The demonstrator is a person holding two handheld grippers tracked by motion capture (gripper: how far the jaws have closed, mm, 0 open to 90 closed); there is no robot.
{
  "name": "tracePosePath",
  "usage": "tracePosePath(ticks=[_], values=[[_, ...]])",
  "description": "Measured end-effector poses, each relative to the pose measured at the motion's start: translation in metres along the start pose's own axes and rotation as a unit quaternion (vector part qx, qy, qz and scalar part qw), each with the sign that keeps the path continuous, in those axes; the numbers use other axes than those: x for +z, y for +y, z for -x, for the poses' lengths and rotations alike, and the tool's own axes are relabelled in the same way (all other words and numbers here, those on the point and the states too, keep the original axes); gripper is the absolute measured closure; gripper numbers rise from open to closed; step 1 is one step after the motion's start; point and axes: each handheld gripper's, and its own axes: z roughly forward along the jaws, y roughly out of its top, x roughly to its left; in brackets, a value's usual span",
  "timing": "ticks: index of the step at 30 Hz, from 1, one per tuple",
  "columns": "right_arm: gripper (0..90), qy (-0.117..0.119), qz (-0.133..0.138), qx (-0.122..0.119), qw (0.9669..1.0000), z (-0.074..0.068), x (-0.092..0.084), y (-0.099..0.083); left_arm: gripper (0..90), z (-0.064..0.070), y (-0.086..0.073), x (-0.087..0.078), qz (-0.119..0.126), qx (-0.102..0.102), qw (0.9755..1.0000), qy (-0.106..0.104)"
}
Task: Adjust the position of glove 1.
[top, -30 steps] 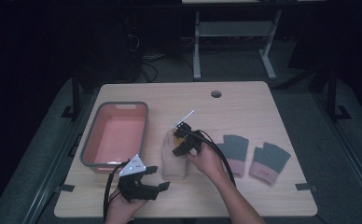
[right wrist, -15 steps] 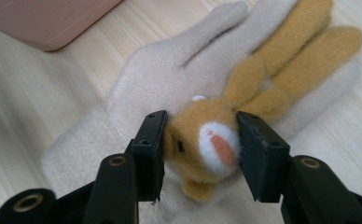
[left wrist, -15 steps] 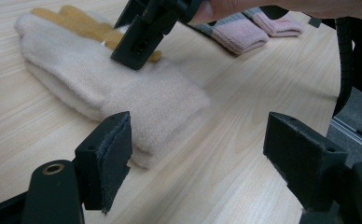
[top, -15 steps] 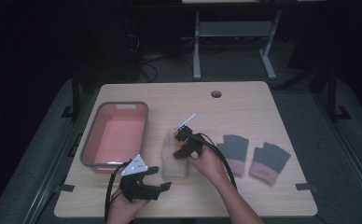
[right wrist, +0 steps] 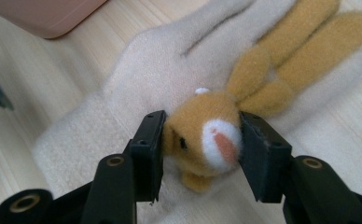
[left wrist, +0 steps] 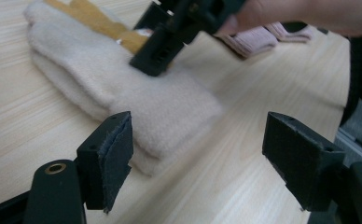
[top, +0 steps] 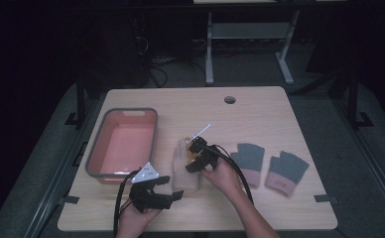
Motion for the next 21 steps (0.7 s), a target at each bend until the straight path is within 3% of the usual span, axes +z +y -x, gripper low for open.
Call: tracePosePath(ticks=[3, 4, 5, 8, 13, 15, 16, 21], values=[[50.1, 0.001, 0.002, 0.0, 1.0, 0.0, -0.001, -0.001, 24.6, -0.001, 0.003, 0.004, -0.003, -0.01, 0.9999, 0.008], [45.8, 0.002, 0.007, 0.002, 1.0, 0.0, -0.003, -0.001, 24.7, -0.001, 0.006, 0.008, -0.008, -0.015, 0.9995, 0.028], [45.8, 0.002, 0.007, 0.002, 1.0, 0.0, -0.003, -0.001, 24.7, -0.001, 0.006, 0.008, -0.008, -0.015, 0.9995, 0.028], [40.7, 0.004, 0.03, 0.013, 0.9995, 0.003, -0.011, -0.003, 24.7, -0.002, 0.012, 0.016, -0.025, -0.013, 0.9977, 0.062], [37.6, -0.004, 0.037, 0.019, 0.9991, 0.007, -0.016, -0.007, 24.7, -0.005, 0.015, 0.027, -0.038, -0.034, 0.9964, 0.067], [36.6, -0.002, 0.04, 0.025, 0.9989, 0.009, -0.018, -0.009, 24.5, -0.007, 0.016, 0.033, -0.051, -0.043, 0.9955, 0.068], [36.2, -0.002, 0.039, 0.026, 0.9989, 0.009, -0.018, -0.01, 24.3, -0.01, 0.016, 0.038, -0.059, -0.059, 0.994, 0.071], [35.8, 0.002, 0.04, 0.034, 0.9986, 0.012, -0.017, -0.015, 22.2, -0.015, 0.014, 0.044, -0.064, -0.086, 0.9916, 0.073]])
